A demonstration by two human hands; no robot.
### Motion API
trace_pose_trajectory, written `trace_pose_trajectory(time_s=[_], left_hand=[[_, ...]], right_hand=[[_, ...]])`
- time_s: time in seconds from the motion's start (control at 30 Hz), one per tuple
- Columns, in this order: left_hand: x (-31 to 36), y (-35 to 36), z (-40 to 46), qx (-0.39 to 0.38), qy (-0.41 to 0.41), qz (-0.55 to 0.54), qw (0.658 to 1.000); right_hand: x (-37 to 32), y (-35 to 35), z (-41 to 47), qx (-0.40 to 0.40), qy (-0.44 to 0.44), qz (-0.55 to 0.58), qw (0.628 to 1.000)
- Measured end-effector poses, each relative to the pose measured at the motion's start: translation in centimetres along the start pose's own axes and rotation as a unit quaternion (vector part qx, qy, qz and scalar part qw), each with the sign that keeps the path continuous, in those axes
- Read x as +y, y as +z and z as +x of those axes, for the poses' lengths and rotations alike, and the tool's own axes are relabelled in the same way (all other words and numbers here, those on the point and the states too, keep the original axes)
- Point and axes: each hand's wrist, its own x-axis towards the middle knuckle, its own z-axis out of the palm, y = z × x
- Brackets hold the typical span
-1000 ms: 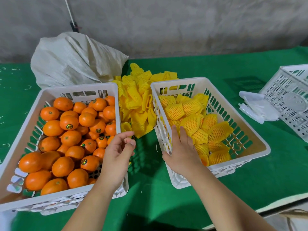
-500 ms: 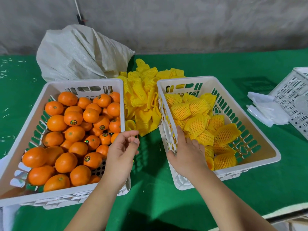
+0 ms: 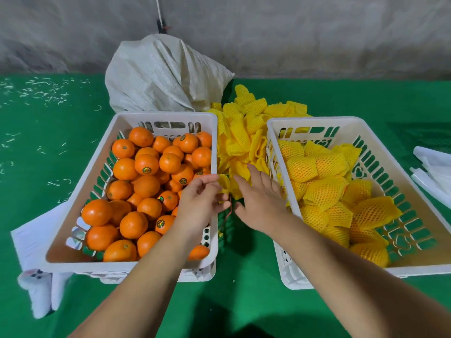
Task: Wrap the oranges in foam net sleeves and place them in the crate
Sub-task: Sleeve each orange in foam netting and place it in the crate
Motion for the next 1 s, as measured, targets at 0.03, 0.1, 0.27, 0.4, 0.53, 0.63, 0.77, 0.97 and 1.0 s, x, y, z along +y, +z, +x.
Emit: trace_pose_trajectory(time_s=[0.03, 0.1, 0.27, 0.4, 0.53, 0.63, 0.77, 0.97, 1.0], left_hand=[[0.1, -0.3, 0.9, 0.022, 0.045, 0.083, 0.995], [-0.5, -0.2, 2.0, 0.034, 0.158, 0.27, 0.949], [-3.2, 2.1, 2.6, 0.044, 0.205, 0.605, 0.768], [-2.8, 3.2, 4.0, 0.047, 0.259, 0.733, 0.627], [-1.5, 4.3, 7.1, -0.034, 0.235, 0.784, 0.574], [-0.5, 5.5, 9.6, -0.077, 0.188, 0.85, 0.487], [0.0, 5.8, 10.4, -0.144, 0.126, 0.923, 0.333], [0.0, 5.1, 10.9, -0.128, 0.091, 0.918, 0.363], [0.1, 5.1, 11.0, -0.129, 0.088, 0.915, 0.371]], right_hand=[[0.3, 0.1, 1.1, -0.01, -0.002, -0.013, 1.0], [1.4, 0.1, 3.1, -0.031, 0.004, -0.035, 0.999], [3.5, -0.3, 8.1, -0.06, 0.06, 0.023, 0.996], [3.8, 0.1, 10.5, -0.016, 0.079, 0.086, 0.993], [4.3, 1.0, 11.1, 0.007, 0.104, 0.115, 0.988], [5.0, 2.1, 11.0, -0.012, 0.077, 0.03, 0.996], [6.0, 2.6, 11.4, -0.085, 0.046, -0.131, 0.987], [8.5, 0.3, 12.1, -0.085, 0.032, -0.192, 0.977], [9.5, -0.6, 12.2, -0.087, 0.031, -0.212, 0.973]])
